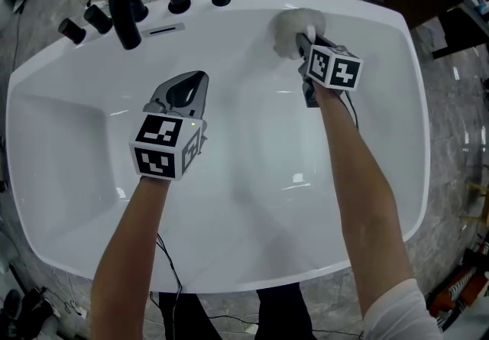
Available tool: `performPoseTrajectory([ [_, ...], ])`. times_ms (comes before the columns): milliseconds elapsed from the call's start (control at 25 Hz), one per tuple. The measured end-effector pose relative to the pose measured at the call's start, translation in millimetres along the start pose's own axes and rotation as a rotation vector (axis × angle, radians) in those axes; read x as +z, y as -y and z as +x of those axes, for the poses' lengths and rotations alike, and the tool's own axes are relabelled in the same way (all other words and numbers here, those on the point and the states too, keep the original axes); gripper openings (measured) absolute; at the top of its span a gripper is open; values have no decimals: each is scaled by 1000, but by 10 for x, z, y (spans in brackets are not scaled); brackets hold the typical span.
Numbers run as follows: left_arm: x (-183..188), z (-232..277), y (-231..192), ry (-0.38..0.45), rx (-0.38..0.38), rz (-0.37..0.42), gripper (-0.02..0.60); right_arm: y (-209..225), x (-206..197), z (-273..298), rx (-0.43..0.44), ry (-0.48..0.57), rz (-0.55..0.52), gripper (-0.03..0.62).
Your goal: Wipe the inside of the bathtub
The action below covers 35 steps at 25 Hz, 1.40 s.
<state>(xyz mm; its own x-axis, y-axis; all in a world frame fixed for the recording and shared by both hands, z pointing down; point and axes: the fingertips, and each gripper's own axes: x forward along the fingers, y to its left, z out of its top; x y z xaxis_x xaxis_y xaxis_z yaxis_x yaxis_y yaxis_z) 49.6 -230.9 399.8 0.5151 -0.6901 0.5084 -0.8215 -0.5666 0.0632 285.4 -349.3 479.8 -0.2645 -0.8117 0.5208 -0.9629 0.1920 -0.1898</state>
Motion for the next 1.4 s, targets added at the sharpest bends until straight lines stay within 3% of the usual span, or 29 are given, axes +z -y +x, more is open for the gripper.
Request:
performPoseTrajectory([
  [1120, -718, -1271, -1854, 6, 116, -106, 11, -1990, -132, 510, 66, -12, 17, 98],
  [1400, -979, -1678, -2360, 10, 148, -133, 12, -2762, -178, 652, 119, -24, -10, 98],
])
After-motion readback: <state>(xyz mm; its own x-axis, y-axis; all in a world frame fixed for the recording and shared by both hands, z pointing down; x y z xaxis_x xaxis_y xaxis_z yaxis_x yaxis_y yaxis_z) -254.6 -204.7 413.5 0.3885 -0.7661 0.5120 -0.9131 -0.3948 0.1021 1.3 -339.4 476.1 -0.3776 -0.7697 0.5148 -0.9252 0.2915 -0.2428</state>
